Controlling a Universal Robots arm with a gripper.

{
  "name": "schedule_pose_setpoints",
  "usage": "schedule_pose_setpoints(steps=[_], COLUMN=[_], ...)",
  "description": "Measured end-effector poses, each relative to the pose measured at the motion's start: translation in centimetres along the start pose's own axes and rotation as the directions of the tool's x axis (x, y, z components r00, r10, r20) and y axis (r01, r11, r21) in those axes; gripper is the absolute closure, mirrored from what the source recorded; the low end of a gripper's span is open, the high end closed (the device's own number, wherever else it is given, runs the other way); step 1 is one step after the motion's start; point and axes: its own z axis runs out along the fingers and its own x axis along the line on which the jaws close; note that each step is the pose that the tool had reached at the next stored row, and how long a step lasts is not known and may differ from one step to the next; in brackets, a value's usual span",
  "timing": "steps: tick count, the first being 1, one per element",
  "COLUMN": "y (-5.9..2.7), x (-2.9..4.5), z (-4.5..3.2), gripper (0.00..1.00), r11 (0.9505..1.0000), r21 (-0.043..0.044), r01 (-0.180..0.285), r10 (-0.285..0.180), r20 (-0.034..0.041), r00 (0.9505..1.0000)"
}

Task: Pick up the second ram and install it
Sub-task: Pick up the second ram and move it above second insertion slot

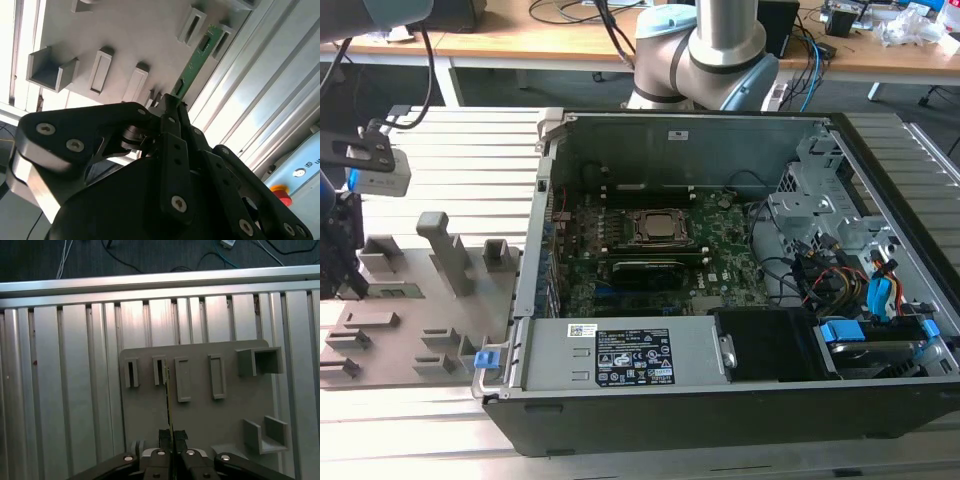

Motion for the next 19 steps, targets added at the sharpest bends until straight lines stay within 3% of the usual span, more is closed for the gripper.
schedule_pose_setpoints(steps=[12, 19], y=[0.07, 0.14], x=[-0.06, -0.12], z=[-1.92, -3.95], gripper=[0.86, 0.86], r11=[1.0000, 1.0000], r21=[0.0000, -0.0001], r01=[0.000, 0.000], r10=[0.000, 0.000], r20=[0.0000, 0.0000], r00=[1.0000, 1.0000])
